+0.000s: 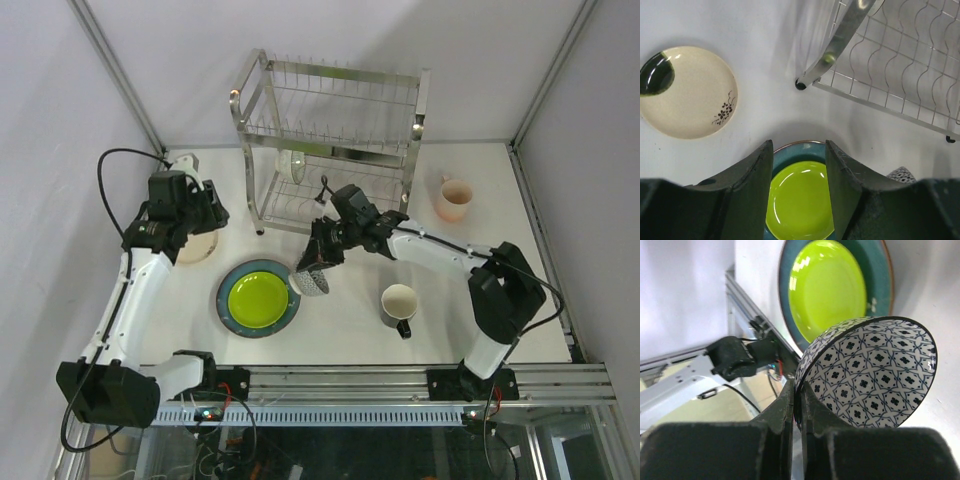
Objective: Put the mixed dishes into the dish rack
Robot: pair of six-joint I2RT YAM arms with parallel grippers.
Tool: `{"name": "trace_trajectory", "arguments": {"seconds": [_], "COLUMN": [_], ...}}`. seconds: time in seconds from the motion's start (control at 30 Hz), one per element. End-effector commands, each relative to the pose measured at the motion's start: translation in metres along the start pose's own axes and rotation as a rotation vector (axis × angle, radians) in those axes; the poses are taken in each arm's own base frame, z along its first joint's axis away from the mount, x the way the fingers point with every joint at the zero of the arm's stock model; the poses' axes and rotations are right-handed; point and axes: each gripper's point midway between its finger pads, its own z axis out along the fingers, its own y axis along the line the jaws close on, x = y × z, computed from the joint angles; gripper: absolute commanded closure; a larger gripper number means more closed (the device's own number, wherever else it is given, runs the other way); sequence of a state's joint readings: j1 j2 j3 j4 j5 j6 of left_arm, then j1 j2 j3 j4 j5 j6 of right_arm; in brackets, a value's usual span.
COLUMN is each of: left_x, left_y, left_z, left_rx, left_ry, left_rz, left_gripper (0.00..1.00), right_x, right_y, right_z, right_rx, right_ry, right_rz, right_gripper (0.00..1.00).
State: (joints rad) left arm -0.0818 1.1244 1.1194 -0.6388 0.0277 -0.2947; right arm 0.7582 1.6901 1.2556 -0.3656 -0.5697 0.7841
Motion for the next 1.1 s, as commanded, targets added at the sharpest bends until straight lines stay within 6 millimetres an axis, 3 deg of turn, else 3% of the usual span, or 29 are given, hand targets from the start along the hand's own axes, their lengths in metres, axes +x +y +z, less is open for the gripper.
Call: {"name": "trace_trajectory", "arguments": {"seconds": [0.0,0.13,0.3,0.63,1.07], "left_x": [-0.044,-0.051,-0.055,-0.053,-0.056], "left_y": [-0.010,-0.011,-0.010,-0.007,-0.010], "left_z": [-0.012,-0.012,-0.010,0.000,0.017], "left_rx": [0.023,0.019,0.011,0.000,0.015], "left_ry": [-0.108,-0.112,-0.107,-0.076,-0.048], "left_rz": [0.028,0.038,0.050,0.067,0.072], "left_gripper": [0.50,0.50,0.50,0.50,0.50], "right_x": [-0.025,-0.038,-0.071,-0.146,-0.211], "right_y": [0.058,0.069,0.082,0.062,0.063], "right_z": [-0.003,0.000,-0.007,-0.022,-0.023], "right_rx": [-0.285,-0.400,-0.543,-0.684,-0.773], "right_ry": [-0.007,0.000,-0.058,-0.253,-0.486], "right_rz": [0.033,0.106,0.161,0.269,0.287], "right_gripper": [1.00,1.00,1.00,1.00,1.00]}}
